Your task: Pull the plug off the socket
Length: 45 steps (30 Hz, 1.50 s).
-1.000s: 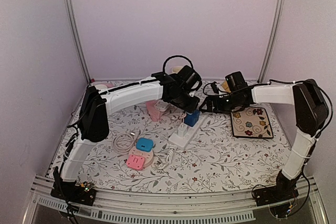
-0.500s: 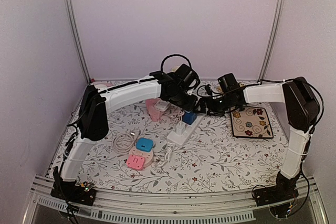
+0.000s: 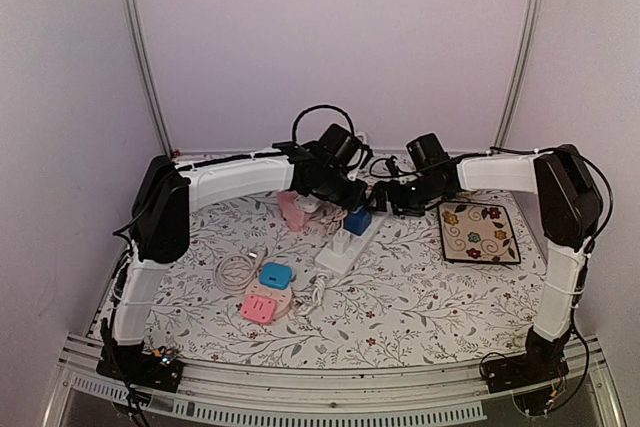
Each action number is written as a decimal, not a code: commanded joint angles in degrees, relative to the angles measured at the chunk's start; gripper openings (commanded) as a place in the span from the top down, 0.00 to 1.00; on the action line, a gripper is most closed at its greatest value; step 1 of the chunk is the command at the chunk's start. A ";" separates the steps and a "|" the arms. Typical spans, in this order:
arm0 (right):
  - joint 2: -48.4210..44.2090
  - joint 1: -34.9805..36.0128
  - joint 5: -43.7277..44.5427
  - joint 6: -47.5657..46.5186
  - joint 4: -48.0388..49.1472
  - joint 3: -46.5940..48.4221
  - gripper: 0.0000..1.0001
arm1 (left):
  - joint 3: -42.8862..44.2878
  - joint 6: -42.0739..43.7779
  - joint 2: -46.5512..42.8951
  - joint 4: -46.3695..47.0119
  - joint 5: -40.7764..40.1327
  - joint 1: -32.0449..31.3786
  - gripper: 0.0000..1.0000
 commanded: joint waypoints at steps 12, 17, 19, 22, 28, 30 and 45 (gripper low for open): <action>4.43 -0.02 9.97 -3.23 -9.17 0.52 0.01 | 1.54 -2.68 -5.68 5.67 6.82 3.61 1.00; 4.42 -0.03 9.51 -3.23 -9.35 1.52 0.01 | 1.14 3.02 -6.72 5.26 0.53 0.63 1.00; 4.54 -0.02 9.17 -3.23 -9.49 1.92 0.01 | 0.81 4.94 -6.96 5.25 -2.52 -0.48 1.00; 4.64 -0.01 8.68 -3.19 -9.44 2.18 0.01 | 0.14 5.61 -7.44 5.25 -4.42 -1.12 1.00; 5.06 -0.02 8.05 -3.14 -9.42 2.33 0.01 | -1.59 7.63 -9.10 6.16 -7.94 -2.12 1.00; 5.17 -0.02 7.84 -3.27 -9.44 2.33 0.01 | -1.85 8.11 -9.54 6.30 -8.25 -2.10 1.00; 2.54 -0.02 8.56 -4.01 -9.53 6.07 0.01 | -15.39 -7.30 -21.61 6.83 -10.19 9.16 1.00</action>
